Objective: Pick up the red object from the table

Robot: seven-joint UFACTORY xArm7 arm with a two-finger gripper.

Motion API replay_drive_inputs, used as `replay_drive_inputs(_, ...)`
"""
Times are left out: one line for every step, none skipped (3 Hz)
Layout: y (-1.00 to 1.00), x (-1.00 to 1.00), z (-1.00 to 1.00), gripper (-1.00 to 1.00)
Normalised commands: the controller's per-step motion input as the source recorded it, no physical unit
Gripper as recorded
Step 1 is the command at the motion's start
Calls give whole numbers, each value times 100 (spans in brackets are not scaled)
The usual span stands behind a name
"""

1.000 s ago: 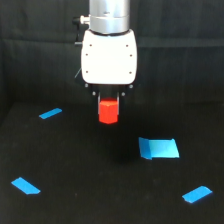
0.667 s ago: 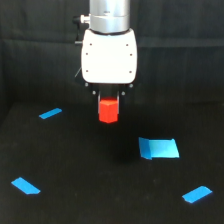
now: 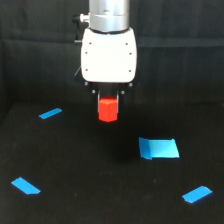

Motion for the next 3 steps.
replay_drive_inputs(1, -15, 2, -94)
replay_drive_inputs(6, -8, 10, -98)
replay_drive_inputs(0, -10, 2, -100)
